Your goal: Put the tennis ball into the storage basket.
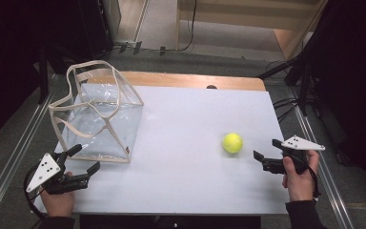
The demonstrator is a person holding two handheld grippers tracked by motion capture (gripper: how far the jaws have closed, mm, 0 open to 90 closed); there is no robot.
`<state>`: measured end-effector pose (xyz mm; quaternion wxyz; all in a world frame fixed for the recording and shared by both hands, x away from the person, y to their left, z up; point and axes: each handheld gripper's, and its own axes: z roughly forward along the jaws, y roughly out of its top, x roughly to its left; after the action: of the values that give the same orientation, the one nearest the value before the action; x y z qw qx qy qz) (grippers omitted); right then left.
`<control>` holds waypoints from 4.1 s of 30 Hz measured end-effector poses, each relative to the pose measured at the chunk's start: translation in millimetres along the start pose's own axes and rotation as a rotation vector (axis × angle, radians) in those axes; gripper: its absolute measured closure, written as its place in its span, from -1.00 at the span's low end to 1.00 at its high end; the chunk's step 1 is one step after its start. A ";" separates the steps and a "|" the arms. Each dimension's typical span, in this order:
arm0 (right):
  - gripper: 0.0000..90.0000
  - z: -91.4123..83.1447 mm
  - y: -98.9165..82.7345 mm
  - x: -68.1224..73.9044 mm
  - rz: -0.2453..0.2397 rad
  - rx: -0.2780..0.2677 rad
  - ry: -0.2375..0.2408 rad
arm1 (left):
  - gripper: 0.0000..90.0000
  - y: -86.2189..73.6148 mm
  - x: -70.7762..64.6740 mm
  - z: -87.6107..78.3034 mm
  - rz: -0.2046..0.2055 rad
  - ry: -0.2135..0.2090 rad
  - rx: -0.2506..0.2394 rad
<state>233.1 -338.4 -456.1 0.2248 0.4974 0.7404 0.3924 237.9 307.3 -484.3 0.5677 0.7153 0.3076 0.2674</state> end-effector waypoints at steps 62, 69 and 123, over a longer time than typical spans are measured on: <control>-0.98 69.4 61.0 13.6 -0.111 0.358 0.076 | -0.71 0.3 -0.2 0.5 0.001 -0.003 0.009; -0.97 79.7 63.2 18.0 -0.097 0.402 0.077 | -0.71 0.3 -0.3 0.6 0.001 -0.004 0.005; -0.49 118.7 62.9 36.1 -0.014 0.544 0.023 | -0.71 0.4 0.0 0.9 -0.001 -0.005 0.006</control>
<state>339.6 -250.7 -473.5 0.0771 0.5300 0.8244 0.1829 238.6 306.7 -484.1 0.5664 0.7176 0.3074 0.2641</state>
